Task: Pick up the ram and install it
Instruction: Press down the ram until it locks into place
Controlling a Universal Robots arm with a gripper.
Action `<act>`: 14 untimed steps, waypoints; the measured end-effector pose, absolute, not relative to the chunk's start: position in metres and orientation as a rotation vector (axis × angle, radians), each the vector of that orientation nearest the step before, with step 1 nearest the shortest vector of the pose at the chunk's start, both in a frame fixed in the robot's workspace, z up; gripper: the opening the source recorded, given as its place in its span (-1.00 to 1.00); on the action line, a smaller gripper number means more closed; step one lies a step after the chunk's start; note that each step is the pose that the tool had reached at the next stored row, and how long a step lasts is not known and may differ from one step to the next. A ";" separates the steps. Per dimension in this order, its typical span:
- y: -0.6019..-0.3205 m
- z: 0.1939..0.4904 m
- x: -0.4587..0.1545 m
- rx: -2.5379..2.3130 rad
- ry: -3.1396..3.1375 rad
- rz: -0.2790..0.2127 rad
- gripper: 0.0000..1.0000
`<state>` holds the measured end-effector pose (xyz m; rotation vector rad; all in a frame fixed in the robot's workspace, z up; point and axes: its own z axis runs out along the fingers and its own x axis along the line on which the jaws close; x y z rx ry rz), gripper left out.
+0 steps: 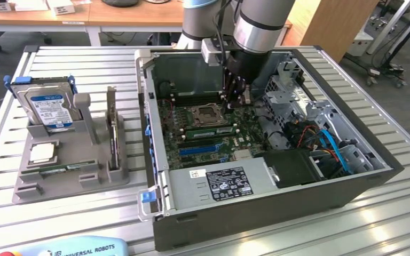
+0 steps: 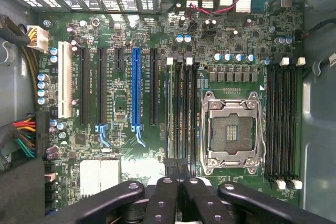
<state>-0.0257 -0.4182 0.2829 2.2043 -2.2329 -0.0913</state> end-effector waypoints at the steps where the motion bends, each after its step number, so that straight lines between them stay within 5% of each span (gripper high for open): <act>1: -0.418 0.283 -0.026 2.204 -2.233 -0.091 -0.80; 14: -0.418 0.283 -0.013 2.204 -2.233 -0.091 -0.80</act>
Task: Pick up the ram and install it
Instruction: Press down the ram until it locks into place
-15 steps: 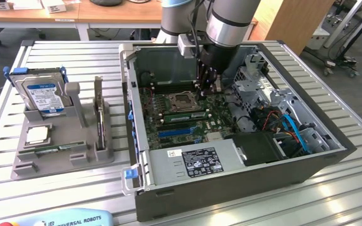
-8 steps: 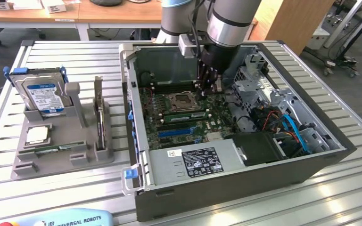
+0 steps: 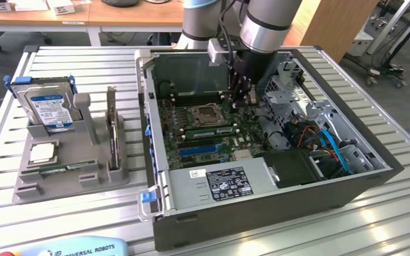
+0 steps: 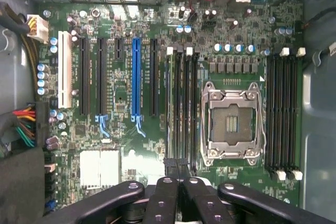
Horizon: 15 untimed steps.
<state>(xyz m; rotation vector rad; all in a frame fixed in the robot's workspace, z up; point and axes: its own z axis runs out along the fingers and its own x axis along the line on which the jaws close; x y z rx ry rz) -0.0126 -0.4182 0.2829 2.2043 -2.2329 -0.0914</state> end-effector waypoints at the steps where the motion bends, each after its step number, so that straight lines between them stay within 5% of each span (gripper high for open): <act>1: -0.418 0.283 -0.011 2.204 -2.233 -0.091 -0.80; 15: -0.418 0.283 0.006 2.204 -2.233 -0.091 -0.80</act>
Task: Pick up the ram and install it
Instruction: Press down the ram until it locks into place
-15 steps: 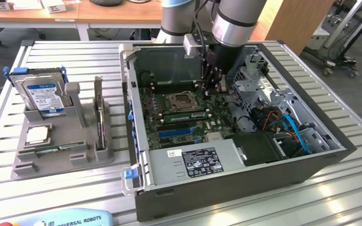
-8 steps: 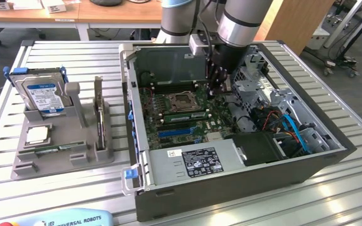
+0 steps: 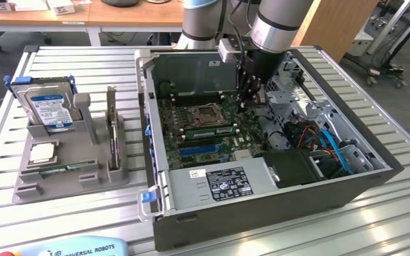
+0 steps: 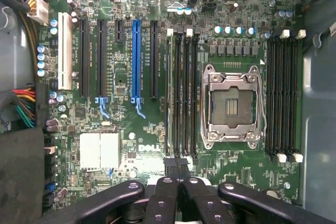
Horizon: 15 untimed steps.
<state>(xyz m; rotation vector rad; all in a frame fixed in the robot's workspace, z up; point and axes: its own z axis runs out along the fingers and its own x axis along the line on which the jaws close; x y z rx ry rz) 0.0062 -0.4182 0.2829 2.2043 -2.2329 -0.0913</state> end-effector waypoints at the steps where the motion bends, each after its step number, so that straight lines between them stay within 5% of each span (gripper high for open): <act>1: -0.418 0.283 0.006 2.204 -2.233 -0.091 -0.80; 15: -0.418 0.271 0.006 2.204 -2.233 -0.091 -0.80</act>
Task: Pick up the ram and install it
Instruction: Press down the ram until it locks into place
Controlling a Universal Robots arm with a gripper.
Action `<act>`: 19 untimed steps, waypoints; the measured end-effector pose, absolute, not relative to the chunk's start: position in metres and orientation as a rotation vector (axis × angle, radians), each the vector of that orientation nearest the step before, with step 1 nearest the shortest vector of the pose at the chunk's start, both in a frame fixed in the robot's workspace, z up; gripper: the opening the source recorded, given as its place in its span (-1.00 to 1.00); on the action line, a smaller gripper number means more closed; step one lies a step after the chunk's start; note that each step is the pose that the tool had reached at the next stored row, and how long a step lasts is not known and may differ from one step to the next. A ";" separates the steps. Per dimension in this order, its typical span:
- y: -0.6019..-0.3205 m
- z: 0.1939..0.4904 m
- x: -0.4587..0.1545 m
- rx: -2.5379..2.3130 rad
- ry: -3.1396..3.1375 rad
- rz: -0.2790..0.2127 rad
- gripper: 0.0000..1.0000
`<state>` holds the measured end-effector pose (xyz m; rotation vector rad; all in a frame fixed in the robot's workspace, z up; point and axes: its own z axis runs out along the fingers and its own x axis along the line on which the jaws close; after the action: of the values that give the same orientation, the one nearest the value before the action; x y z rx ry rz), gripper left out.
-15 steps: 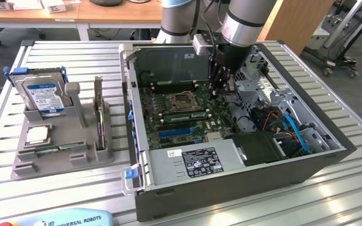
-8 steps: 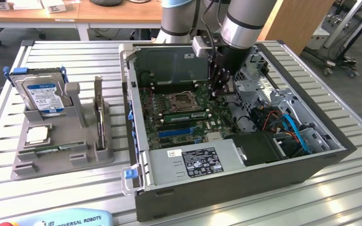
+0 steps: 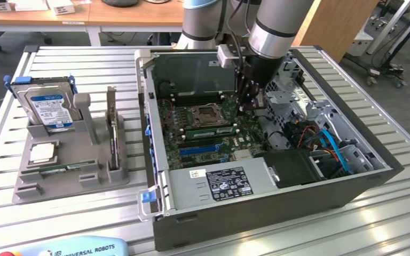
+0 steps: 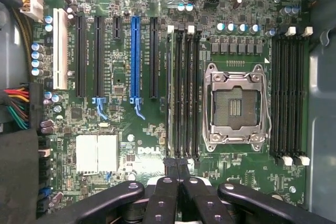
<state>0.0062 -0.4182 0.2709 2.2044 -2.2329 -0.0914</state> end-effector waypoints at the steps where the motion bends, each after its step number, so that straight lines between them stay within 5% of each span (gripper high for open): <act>1: -0.418 0.270 0.006 2.204 -2.233 -0.091 -0.80; 19: -0.418 0.254 0.008 2.204 -2.233 -0.091 -0.80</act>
<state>0.0083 -0.4182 0.2540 2.2043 -2.2329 -0.0914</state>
